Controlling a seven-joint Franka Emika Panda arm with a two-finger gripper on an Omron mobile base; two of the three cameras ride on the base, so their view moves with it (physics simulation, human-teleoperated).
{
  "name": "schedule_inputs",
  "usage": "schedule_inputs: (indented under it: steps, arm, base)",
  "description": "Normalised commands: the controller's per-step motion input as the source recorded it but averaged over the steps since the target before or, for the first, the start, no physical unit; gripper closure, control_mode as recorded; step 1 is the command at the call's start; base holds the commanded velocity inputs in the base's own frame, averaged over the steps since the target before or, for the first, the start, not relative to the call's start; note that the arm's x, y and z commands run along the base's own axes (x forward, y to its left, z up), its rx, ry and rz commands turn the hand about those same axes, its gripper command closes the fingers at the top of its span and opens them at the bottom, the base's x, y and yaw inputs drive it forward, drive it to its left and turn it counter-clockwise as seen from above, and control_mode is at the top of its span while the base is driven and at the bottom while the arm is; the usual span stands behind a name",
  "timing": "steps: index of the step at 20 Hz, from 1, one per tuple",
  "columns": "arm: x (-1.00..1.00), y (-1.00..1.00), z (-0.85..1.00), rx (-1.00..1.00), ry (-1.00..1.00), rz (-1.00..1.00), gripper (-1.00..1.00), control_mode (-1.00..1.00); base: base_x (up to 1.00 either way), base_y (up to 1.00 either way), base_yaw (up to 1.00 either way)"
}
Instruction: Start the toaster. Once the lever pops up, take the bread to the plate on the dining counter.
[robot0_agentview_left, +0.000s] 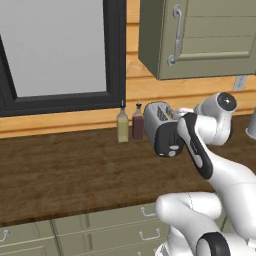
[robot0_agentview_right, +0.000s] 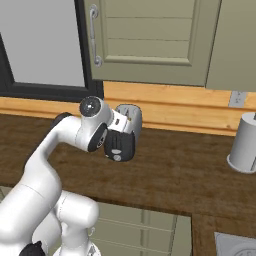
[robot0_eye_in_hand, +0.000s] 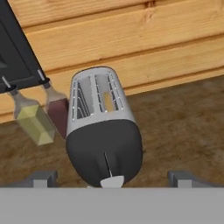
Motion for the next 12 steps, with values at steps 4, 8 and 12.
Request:
schedule_inputs:
  steps: [4,8,12]
  arm:
    - [0.14,0.10,0.00,-0.09,0.01,0.06,-1.00,-1.00]
    - [0.12,0.10,0.01,-0.03,0.04,0.00,-1.00,-1.00]
    - [0.06,0.00,0.00,0.00,0.01,0.00,-1.00,-1.00]
  base:
    - [0.00,0.00,0.00]
    - [0.00,0.00,0.00]
    - [0.00,0.00,0.00]
